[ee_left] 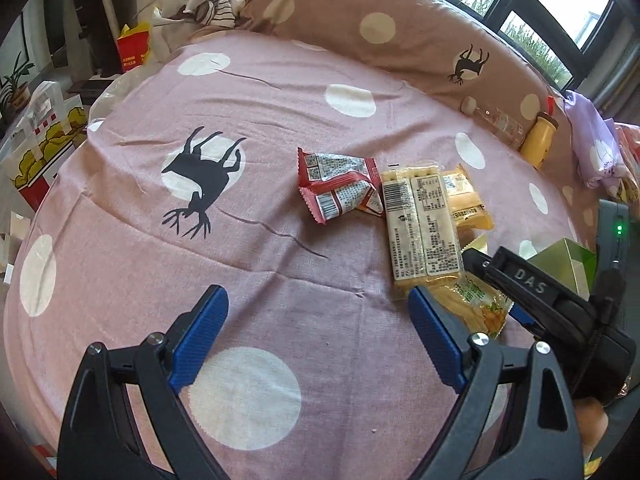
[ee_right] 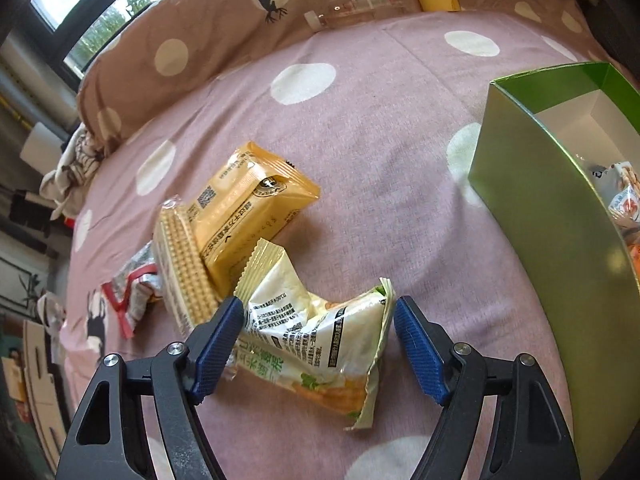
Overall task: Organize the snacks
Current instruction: 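Move the right gripper to the pale yellow snack bag and grasp it, then lift the pale yellow bag with the right gripper toward the box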
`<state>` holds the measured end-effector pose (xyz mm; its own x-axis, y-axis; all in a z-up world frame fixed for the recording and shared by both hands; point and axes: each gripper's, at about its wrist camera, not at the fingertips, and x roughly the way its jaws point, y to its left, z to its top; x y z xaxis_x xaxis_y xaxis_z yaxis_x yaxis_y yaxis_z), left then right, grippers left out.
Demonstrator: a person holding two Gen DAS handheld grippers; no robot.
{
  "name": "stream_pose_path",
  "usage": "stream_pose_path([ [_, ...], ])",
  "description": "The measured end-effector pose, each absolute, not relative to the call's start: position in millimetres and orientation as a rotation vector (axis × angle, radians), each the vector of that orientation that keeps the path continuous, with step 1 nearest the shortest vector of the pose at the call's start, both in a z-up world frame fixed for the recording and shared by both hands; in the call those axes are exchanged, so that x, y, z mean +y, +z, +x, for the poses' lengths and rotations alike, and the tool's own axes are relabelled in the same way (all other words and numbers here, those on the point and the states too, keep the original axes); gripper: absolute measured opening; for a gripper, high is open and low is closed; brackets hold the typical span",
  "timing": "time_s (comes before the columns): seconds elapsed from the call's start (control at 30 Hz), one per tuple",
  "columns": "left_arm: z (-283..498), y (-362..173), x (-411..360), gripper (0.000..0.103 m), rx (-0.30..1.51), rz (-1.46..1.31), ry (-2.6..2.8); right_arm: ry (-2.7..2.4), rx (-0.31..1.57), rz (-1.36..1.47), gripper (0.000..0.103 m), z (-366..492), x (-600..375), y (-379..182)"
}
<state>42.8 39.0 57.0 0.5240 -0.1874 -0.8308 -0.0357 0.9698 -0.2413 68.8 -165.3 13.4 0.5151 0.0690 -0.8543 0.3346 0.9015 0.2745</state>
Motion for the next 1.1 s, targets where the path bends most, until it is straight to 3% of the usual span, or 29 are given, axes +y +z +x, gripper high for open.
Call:
stream_pose_path([
  [0.13, 41.2, 57.9, 41.0, 0.092, 1.013, -0.250, -0.098, -0.165, 1.017, 0.358, 0.065, 70.1, -158.2, 14.3],
  [0.2, 41.1, 58.0, 42.1, 0.092, 1.014, -0.252, -0.097, -0.144, 1.028, 0.336, 0.053, 67.3, -156.5, 16.4],
  [0.33, 41.1, 58.3, 44.1, 0.092, 1.014, -0.254, -0.096, -0.070, 1.050, 0.357, 0.043, 54.9, -159.9, 25.9],
  [0.5, 38.7, 61.0, 40.1, 0.092, 1.006, -0.190, -0.084, 0.096, 1.126, 0.396, 0.042, 36.7, -166.1, 28.3],
  [0.7, 38.3, 54.9, 33.4, 0.092, 1.054, -0.189, -0.155, 0.258, 1.201, 0.237, 0.042, 30.0, -141.0, 27.2],
  [0.83, 37.7, 50.4, 25.8, 0.092, 1.089, -0.174, -0.194, 0.193, 1.154, 0.202, 0.044, 29.4, -140.9, 35.8],
  [0.97, 37.8, 45.6, 17.7, 0.092, 1.130, -0.188, -0.244, 0.115, 1.089, 0.268, 0.061, 24.5, -162.4, 52.9],
  [1.1, 33.8, 43.4, -2.6, 0.092, 1.165, -0.156, -0.318, 0.082, 1.089, 0.412, 0.064, 18.9, -190.0, 59.5],
])
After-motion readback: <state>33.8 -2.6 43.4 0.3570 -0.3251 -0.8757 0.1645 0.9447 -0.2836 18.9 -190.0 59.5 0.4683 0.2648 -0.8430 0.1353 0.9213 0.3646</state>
